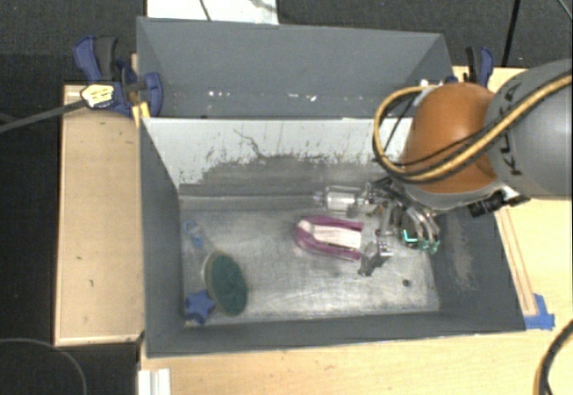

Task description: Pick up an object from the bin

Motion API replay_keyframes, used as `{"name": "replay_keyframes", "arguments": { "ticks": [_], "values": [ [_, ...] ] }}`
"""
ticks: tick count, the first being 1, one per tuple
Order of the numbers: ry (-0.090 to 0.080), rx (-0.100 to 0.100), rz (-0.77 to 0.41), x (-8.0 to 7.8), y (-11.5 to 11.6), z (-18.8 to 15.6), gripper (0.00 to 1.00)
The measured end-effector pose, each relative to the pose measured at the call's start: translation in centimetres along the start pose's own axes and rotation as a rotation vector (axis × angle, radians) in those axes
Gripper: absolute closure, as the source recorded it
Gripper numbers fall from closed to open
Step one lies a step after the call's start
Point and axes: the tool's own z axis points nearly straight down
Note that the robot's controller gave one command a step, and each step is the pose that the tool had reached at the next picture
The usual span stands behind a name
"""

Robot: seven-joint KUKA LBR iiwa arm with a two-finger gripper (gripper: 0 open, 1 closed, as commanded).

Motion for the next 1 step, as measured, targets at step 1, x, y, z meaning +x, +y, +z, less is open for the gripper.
{"name": "replay_keyframes", "arguments": {
  "ticks": [1],
  "values": [
    [-0.009,0.000,0.142,-1.56,3.15,5.57,0.00]
  ]
}}
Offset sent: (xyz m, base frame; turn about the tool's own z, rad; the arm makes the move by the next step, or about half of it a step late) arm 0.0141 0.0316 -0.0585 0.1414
